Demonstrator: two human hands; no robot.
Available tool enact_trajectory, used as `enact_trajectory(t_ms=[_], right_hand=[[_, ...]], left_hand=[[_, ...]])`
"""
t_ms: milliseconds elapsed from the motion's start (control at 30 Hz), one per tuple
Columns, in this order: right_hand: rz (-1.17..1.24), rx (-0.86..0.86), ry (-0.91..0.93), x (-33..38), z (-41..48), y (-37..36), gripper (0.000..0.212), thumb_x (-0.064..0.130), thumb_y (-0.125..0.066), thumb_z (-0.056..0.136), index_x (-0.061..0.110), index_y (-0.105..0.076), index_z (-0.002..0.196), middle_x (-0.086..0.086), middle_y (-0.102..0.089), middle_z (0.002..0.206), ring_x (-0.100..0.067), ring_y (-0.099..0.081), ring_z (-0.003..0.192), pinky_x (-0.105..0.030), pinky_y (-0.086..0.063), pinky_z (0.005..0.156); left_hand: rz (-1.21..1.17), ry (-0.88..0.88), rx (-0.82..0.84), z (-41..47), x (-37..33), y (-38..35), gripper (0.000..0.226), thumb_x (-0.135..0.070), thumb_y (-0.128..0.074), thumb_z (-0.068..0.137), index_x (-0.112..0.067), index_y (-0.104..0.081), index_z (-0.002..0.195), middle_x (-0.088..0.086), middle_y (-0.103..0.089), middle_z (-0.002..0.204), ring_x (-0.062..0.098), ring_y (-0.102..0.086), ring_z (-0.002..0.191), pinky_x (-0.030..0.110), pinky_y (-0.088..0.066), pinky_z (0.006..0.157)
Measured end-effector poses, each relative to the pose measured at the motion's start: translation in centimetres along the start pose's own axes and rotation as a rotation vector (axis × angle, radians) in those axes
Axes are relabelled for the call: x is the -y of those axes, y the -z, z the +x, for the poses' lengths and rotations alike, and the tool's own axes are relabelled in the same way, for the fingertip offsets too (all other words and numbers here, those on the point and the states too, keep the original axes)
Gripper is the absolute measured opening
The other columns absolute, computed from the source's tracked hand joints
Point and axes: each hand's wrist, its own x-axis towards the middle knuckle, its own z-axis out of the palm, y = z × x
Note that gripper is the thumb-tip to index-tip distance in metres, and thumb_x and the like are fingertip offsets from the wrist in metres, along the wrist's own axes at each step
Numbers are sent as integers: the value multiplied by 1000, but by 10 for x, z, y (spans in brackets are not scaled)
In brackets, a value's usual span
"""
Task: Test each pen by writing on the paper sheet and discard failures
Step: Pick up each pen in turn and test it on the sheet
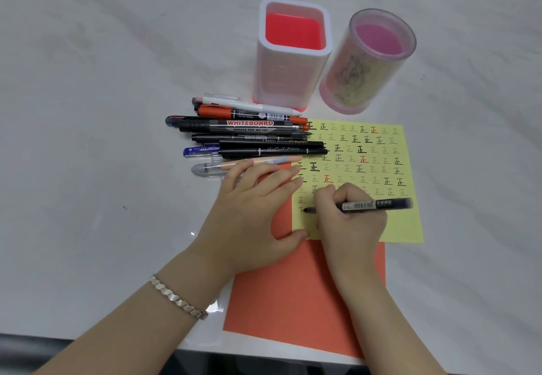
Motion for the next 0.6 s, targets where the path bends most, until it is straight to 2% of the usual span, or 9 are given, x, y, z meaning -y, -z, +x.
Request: enact_trajectory(t_ms=[167,433,600], right_hand=[[-22,-3,5,1,0,-1,33,17,-52,69,17,-30,44,0,-34,44,-23,-35,45,-31,-36,53],[8,7,-26,2,0,1,34,19,-52,69,18,-30,43,0,-34,43,-10,-33,45,-30,-36,52],[-21,21,5,1,1,0,35,19,-52,69,21,-30,43,1,-31,40,-12,-34,44,-32,-37,51]], left_hand=[[-5,-2,-13,0,1,-1,67,-57,-54,66,-20,-62,120,-9,-55,131,12,-45,119,39,-20,109],[-2,-6,-16,0,0,-1,66,-57,-54,66,-20,-62,120,-9,-55,130,12,-44,119,41,-21,108],[-4,-2,-12,0,0,-1,66,-56,-54,66,-20,-62,120,-9,-55,131,12,-44,119,41,-21,108]])
